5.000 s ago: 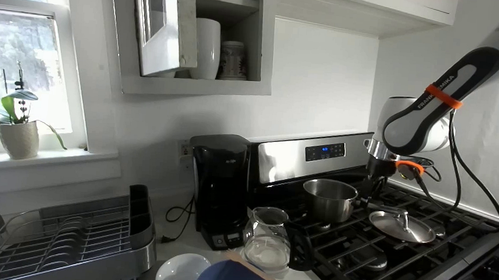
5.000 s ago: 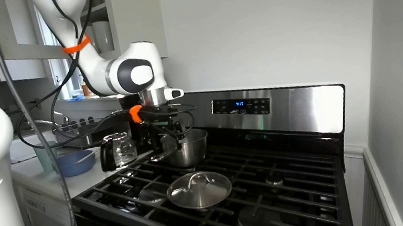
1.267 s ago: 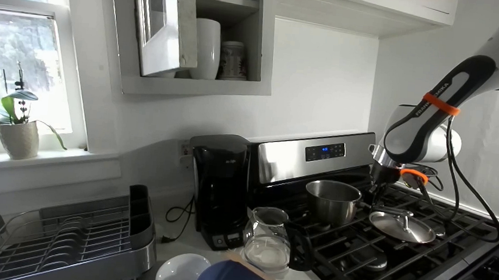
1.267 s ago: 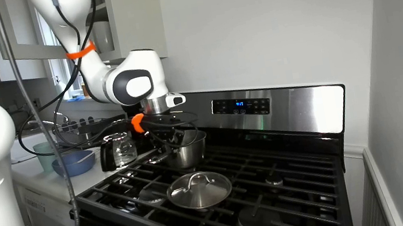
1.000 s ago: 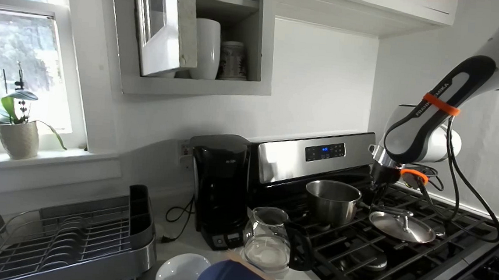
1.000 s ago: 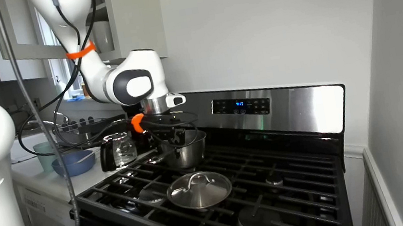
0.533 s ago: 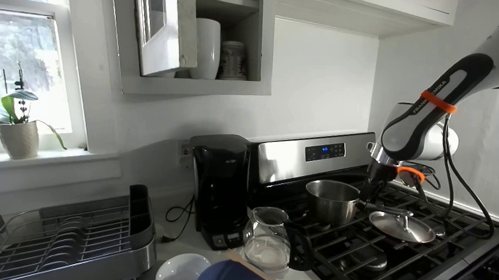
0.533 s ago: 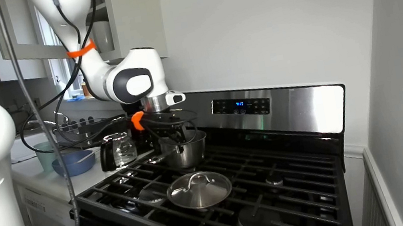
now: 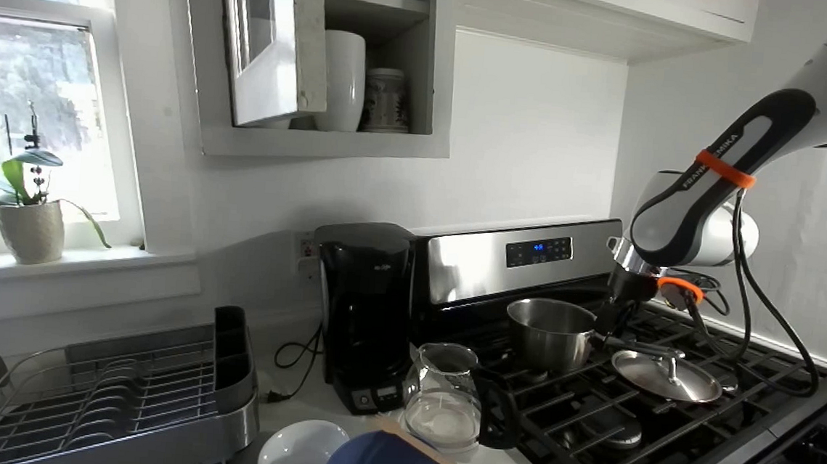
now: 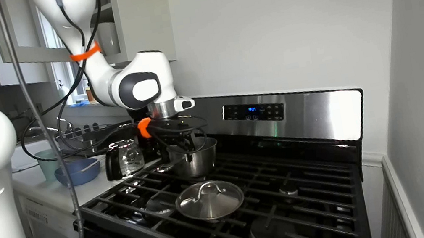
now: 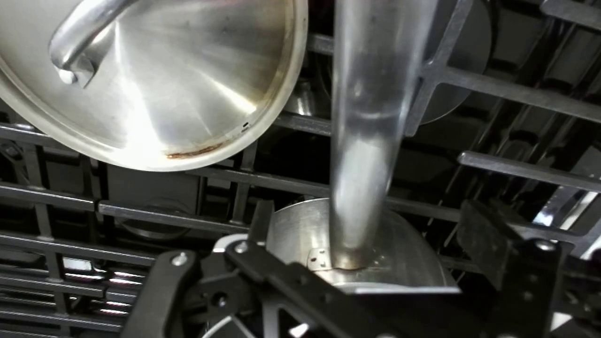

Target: Move the pot to the right

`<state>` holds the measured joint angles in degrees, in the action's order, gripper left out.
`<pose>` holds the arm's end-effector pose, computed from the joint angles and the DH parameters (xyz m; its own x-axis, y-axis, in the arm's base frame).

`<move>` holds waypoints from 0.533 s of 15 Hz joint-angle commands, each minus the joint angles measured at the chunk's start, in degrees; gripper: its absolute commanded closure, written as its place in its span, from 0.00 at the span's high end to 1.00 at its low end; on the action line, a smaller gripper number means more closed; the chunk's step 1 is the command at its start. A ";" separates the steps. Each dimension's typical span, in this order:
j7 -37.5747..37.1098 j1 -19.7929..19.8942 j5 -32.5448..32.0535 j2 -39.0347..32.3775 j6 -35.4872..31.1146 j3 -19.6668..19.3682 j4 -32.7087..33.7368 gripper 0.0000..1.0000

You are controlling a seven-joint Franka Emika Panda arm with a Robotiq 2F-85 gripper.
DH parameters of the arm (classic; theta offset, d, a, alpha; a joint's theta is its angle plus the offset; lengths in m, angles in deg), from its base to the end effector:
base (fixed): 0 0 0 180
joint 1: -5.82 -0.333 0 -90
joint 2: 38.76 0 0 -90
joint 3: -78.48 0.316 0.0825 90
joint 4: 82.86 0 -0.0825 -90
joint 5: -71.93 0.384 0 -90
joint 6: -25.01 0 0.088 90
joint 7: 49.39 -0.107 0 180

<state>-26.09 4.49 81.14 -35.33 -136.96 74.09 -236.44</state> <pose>0.4326 -0.0309 0.2742 0.9561 0.1991 0.2150 0.2036 -0.9791 0.0010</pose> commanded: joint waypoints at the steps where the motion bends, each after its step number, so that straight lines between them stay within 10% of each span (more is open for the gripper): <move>1: 4.13 -1.20 6.29 -2.60 -2.16 0.47 1.74 1.00; 8: 13.76 -2.45 17.59 -6.17 -3.71 0.72 5.51 1.00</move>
<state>-15.97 2.21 95.32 -38.82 -139.16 74.64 -233.27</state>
